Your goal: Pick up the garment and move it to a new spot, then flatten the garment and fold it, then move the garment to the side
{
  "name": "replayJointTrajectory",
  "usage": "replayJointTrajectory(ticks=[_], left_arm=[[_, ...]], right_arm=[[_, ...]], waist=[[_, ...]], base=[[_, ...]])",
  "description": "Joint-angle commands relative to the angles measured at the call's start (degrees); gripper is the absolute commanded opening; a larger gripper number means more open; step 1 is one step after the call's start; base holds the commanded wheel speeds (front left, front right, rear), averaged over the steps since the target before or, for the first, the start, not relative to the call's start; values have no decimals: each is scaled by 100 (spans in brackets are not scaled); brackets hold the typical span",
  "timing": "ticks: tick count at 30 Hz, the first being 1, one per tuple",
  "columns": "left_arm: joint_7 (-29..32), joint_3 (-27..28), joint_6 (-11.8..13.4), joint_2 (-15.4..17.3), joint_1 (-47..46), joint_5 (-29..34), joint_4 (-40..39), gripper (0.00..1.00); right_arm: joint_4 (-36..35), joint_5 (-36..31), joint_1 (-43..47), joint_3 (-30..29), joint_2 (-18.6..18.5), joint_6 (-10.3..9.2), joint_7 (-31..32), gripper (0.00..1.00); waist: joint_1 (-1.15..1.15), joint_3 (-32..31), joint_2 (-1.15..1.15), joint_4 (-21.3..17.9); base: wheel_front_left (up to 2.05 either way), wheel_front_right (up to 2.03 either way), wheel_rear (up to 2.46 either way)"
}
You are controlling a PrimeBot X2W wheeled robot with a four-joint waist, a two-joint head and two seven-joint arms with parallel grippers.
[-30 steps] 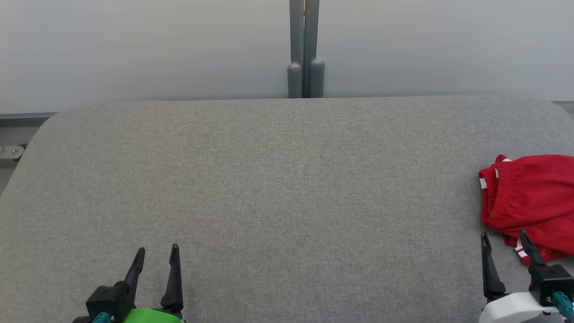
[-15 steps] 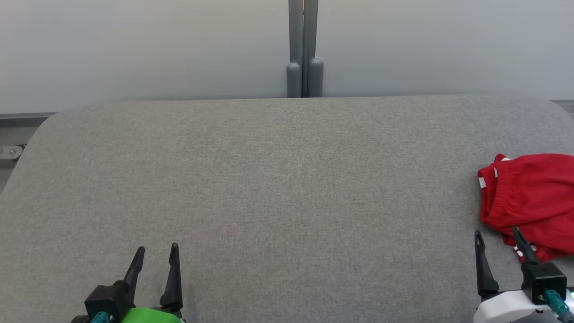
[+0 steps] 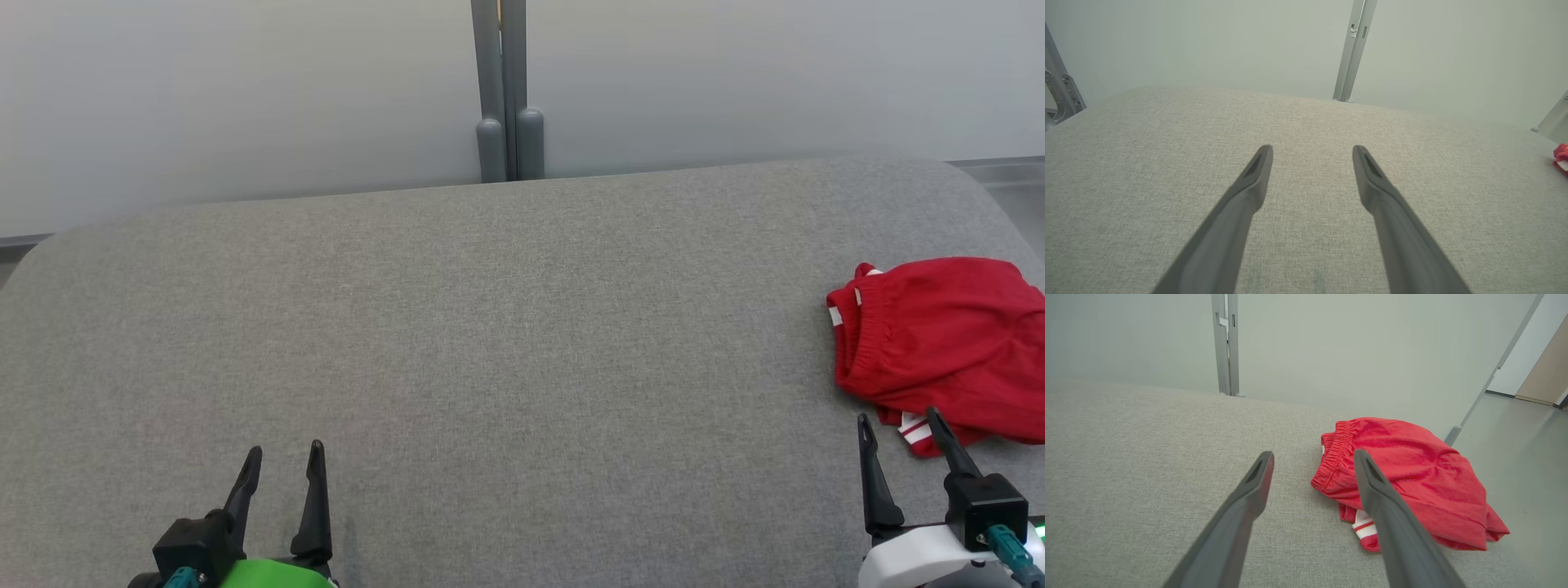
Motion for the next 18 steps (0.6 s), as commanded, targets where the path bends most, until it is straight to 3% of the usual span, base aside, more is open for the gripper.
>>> replayJointTrajectory(ticks=[1, 5, 6, 11, 18], left_arm=[[2, 20, 1, 2, -2, 20, -25, 100], [2, -16, 1, -3, 19, -46, 23, 100], [0, -19, 0, -3, 3, -36, 31, 0], [10, -24, 0, -34, 99, -74, 268, 0], [211, 54, 0, -25, 0, -833, 220, 0]], right_arm=[[-33, -26, 31, 8, -12, -11, -22, 100], [-18, -20, 49, 16, -12, -11, -22, 100], [4, 3, 2, 11, -1, 1, 0, 0], [292, 46, 74, -3, 80, 2, 50, 0], [380, 988, -106, -35, 70, 2, 317, 0]], waist=[[0, -7, 0, 5], [0, -25, 0, 10], [0, -23, 0, 10], [0, -24, 0, 9], [0, -17, 0, 8]], base=[[0, 0, 0], [0, 0, 0], [0, 0, 0], [0, 0, 0], [0, 0, 0]])
